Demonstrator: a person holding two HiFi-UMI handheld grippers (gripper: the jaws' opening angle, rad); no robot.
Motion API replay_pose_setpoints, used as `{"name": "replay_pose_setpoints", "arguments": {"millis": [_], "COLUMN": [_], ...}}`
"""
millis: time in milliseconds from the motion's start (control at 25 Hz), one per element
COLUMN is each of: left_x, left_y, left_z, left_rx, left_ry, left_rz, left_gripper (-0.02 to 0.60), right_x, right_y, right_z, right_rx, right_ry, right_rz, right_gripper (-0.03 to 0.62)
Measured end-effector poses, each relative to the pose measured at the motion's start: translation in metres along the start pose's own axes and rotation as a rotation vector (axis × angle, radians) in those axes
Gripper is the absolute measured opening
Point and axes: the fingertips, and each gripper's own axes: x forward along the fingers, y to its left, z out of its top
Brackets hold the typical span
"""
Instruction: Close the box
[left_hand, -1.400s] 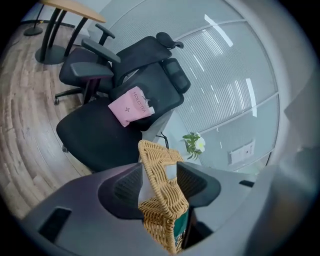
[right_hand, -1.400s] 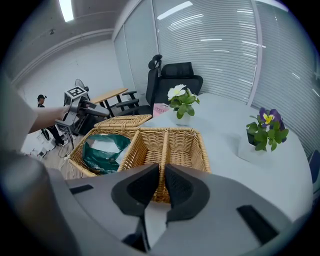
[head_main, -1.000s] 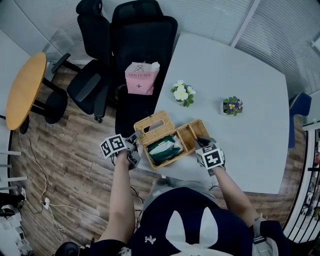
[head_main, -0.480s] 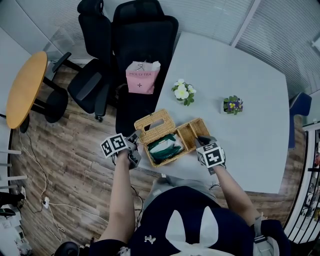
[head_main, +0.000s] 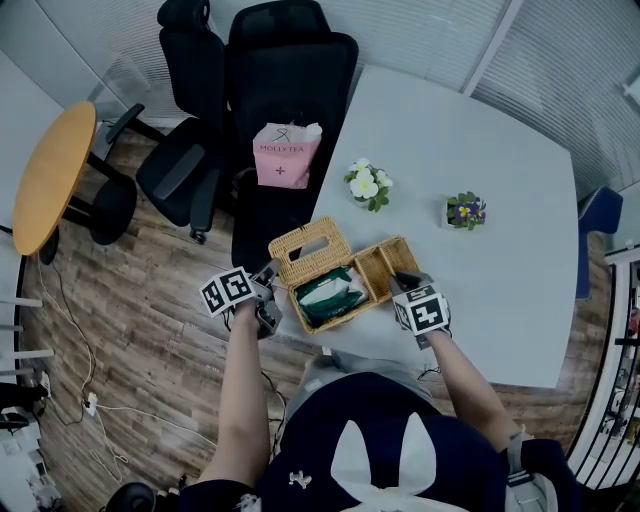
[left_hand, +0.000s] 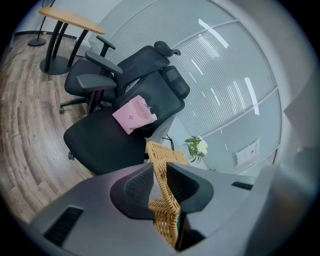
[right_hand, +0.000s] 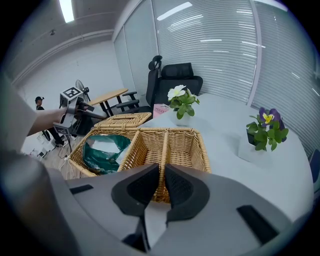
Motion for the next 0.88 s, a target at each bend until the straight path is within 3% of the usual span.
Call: {"name": "replay_pose_setpoints", "arguments": {"millis": [400,880], "left_x": [-0.005,-0.013], "left_y": [-0.003,-0.014], "left_z": [0.004,0.006], "left_rx": [0.007,0.075], "left_ry": [-0.03,-0.078], "left_rz": [-0.001,-0.015], "left_gripper": [0.069,0.064], "right_x": [0.0,0.0], "right_y": [0.0,0.0], "right_z": [0.0,-0.001], "right_rx": [0.006,0.032], "right_ry": [-0.009,-0.033], "right_rz": [-0.006,0.008], "right_gripper": [0.044,0.044]}}
